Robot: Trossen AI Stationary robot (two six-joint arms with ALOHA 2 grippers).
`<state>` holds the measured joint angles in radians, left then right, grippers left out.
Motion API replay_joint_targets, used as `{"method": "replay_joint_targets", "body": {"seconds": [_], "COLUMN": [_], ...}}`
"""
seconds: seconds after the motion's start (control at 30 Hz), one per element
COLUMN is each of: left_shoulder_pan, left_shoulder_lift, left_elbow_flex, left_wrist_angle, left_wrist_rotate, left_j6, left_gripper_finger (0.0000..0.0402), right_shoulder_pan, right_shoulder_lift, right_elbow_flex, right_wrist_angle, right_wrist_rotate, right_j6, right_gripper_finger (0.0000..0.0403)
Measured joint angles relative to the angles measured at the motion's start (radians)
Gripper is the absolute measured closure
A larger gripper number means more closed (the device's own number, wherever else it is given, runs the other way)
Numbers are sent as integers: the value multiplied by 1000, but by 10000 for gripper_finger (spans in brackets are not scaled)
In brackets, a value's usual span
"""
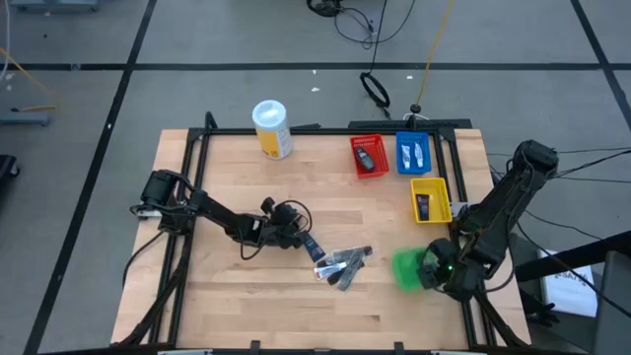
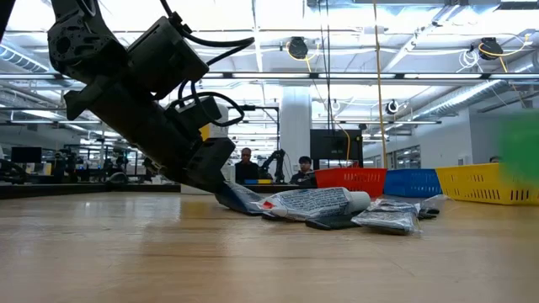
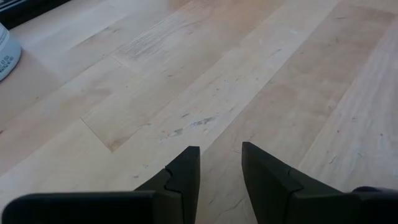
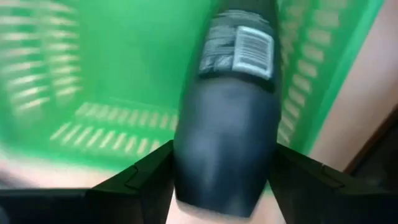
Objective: Pick & Place Travel size toiletries
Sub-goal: Put the gray deodorant into the green bin, then put the gray deodorant into the red bin
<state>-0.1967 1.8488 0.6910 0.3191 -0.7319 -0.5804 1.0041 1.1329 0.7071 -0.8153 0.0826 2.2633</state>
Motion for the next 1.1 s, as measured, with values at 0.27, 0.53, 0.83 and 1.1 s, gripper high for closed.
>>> {"method": "replay_joint_targets", "body": {"seconds": [0.27, 0.53, 0.83, 1.1], "left_shoulder_pan": [0, -2, -2, -1], "left_shoulder_lift": [0, 0, 0, 0], "left_elbow_flex": [0, 0, 0, 0], "left_wrist_angle": [15, 31, 31, 34], "left_wrist_rotate": [-2, -1, 0, 0], "left_j6": [3, 18, 18, 19], "left_gripper_finger": [282, 282, 282, 282], "right_shoulder_pan": [-1, -1, -3, -28], "right_shoulder_lift": [7, -77, -147, -178], "right_elbow_flex": [3, 3, 4, 4], "right_wrist_angle": [-58, -43, -85, -192], "right_wrist_rotate": [37, 162, 176, 203], "right_j6": [-57, -126, -254, -327], "right_gripper_finger": [167, 177, 179, 179]}}
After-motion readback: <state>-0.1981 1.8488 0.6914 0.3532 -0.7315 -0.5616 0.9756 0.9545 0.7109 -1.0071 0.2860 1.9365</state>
